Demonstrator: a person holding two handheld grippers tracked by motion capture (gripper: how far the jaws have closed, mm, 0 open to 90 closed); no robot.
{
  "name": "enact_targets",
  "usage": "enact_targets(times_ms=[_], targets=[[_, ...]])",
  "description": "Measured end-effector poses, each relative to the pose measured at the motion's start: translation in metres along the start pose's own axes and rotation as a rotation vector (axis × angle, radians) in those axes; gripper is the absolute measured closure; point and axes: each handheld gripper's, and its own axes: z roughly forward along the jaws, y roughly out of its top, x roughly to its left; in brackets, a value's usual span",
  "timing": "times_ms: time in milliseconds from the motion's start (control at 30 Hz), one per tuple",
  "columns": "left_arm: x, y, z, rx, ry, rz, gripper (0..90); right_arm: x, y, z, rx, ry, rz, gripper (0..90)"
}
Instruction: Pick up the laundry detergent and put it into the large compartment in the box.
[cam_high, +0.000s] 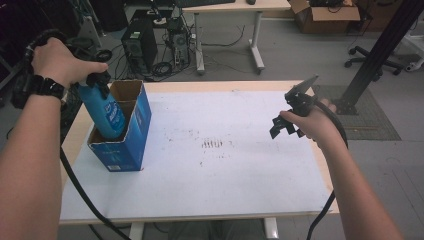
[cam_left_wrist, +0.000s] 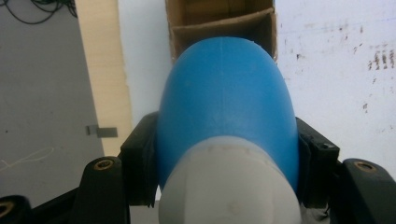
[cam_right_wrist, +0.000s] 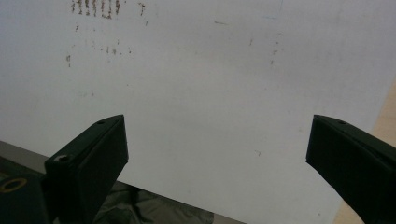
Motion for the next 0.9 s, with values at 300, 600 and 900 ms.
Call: enact_targets(times_ms=[300, 600, 900], targets=[[0.000, -0.001, 0.029, 0.032, 0.001, -0.001, 37.8, 0.004, 0.001, 0.007, 0.009, -0.001, -0.010, 5.8], [0.000, -0.002, 0.055, 0.056, 0.001, 0.006, 37.8, 0.002, 0.000, 0.010, 0.017, -0.006, -0.005, 5.9], [-0.004, -0.002, 0.074, 0.078, -0.006, 0.015, 37.8, 0.001, -0.002, 0.012, 0.016, -0.006, -0.010, 5.9]])
